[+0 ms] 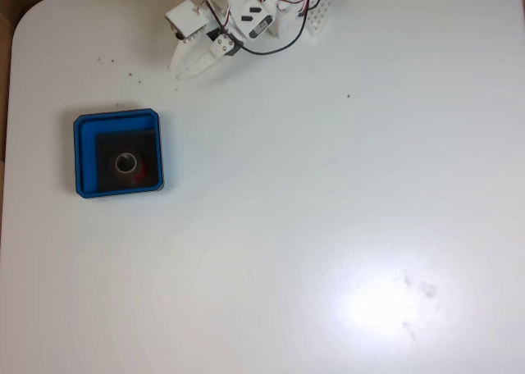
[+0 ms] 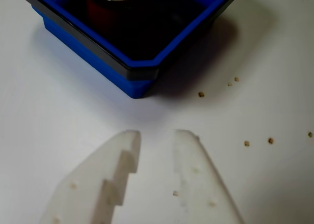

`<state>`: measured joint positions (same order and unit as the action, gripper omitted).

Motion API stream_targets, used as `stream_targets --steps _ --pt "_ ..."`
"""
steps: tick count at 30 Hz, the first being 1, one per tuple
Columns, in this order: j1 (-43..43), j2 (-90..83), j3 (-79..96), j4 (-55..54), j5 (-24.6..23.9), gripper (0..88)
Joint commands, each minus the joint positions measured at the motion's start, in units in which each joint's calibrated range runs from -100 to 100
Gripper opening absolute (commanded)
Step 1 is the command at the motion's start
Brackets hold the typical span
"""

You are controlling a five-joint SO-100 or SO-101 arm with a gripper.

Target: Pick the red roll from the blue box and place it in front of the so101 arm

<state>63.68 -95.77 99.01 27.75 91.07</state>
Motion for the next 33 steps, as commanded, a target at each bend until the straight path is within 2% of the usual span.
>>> stream_targets --steps 1,11,19,29,33 --pt "0.75 3.63 -3.06 -1.51 0.26 0.5" --pt "0.07 41.67 -29.11 -10.18 -0.09 0.6" --pt "-0.52 50.28 -40.79 -10.09 0.52 0.6" --pt "-0.61 75.62 -63.7 -9.85 0.61 0.6" --pt "-1.1 81.39 -70.44 -4.98 0.61 0.6"
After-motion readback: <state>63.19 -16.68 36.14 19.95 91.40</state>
